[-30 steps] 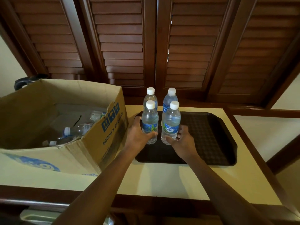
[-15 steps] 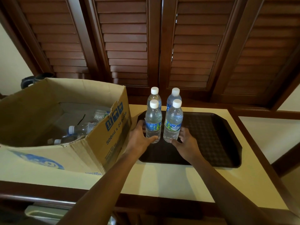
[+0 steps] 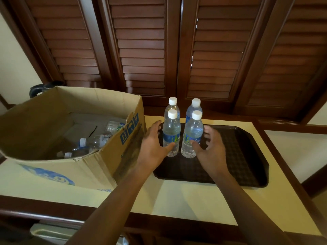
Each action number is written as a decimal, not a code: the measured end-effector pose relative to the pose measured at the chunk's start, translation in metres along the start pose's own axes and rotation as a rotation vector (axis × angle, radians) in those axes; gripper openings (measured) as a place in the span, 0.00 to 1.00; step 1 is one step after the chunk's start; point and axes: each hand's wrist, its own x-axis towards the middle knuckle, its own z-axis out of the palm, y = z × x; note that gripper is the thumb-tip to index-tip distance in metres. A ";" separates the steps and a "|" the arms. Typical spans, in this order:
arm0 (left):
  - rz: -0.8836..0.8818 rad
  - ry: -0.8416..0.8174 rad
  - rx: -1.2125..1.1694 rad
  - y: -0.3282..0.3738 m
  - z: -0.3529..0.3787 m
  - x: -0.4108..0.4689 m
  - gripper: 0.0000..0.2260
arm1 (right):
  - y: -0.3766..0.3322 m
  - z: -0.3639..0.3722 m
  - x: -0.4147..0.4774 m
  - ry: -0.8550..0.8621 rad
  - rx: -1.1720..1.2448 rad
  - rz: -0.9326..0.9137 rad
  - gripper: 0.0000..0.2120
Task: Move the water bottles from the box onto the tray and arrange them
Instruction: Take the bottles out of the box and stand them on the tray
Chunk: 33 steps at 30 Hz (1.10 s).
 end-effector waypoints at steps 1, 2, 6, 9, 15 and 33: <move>0.058 0.035 0.011 0.009 -0.016 -0.004 0.35 | -0.019 -0.006 0.000 0.064 0.014 -0.051 0.29; 0.117 0.061 0.024 0.020 -0.034 -0.009 0.31 | -0.038 -0.011 0.001 0.108 0.033 -0.106 0.27; 0.237 0.089 0.059 0.053 -0.119 -0.025 0.20 | -0.109 -0.012 0.006 0.111 0.080 -0.399 0.18; 0.245 0.115 0.106 0.050 -0.183 -0.018 0.15 | -0.153 0.010 0.010 -0.030 0.094 -0.524 0.14; -0.014 -0.296 0.502 -0.036 -0.273 0.040 0.08 | -0.219 0.108 0.030 -0.563 -0.195 -0.710 0.16; 0.072 -0.915 0.559 -0.146 -0.267 0.081 0.08 | -0.229 0.249 0.051 -1.132 -0.931 -0.403 0.32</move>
